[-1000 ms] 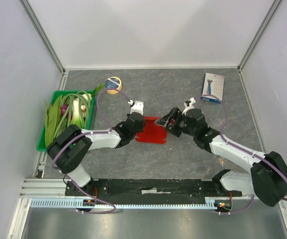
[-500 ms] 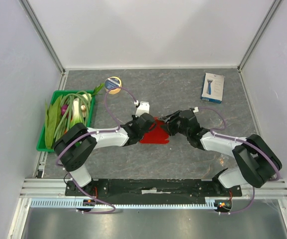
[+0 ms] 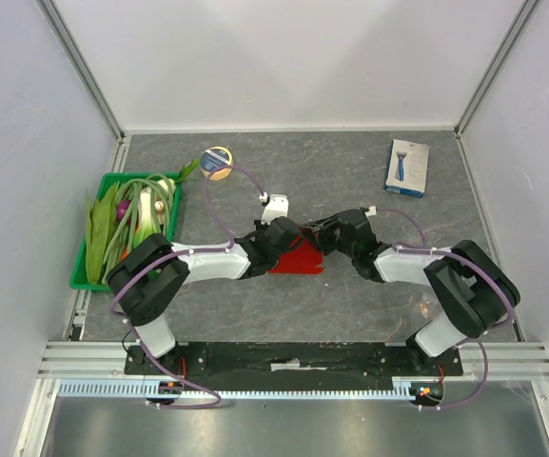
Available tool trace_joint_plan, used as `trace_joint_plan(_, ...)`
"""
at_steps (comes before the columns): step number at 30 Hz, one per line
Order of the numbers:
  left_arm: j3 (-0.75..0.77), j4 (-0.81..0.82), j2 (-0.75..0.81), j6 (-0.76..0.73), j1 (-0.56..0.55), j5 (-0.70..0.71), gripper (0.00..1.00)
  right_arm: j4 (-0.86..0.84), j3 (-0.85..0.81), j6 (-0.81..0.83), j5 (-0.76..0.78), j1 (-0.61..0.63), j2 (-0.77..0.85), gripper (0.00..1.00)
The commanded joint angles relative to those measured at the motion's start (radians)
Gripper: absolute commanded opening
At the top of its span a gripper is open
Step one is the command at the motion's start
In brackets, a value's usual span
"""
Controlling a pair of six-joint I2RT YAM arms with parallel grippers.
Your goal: Fold the paper box
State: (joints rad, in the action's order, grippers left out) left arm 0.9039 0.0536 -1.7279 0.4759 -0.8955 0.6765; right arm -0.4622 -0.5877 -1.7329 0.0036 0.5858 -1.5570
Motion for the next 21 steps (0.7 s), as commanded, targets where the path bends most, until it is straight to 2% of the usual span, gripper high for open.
trace_joint_plan(1,0.01,-0.041,-0.03,0.006,-0.002,0.035,0.02,-0.07,-0.023,-0.002,-0.002,-0.018,-0.028,0.36)
trace_joint_plan(4,0.009,-0.041,-0.03,0.006,-0.003,0.031,0.02,-0.091,-0.024,0.001,-0.002,-0.029,-0.044,0.36)
trace_joint_plan(7,0.012,-0.044,-0.036,0.004,-0.005,0.021,0.02,-0.116,-0.021,-0.005,-0.007,-0.037,-0.06,0.22)
trace_joint_plan(8,0.015,-0.047,-0.036,0.007,-0.005,0.014,0.02,-0.125,-0.018,-0.005,-0.036,-0.035,-0.067,0.12)
trace_joint_plan(11,0.029,-0.047,-0.041,0.009,-0.005,-0.003,0.02,-0.157,0.005,-0.011,-0.045,-0.034,-0.077,0.0)
trace_joint_plan(19,0.044,-0.047,-0.074,0.015,-0.005,-0.012,0.02,-0.352,0.107,-0.014,-0.027,-0.035,-0.141,0.0)
trace_joint_plan(21,0.035,0.008,-0.079,-0.015,-0.005,-0.037,0.02,-0.386,0.132,-0.017,-0.016,-0.037,-0.169,0.0)
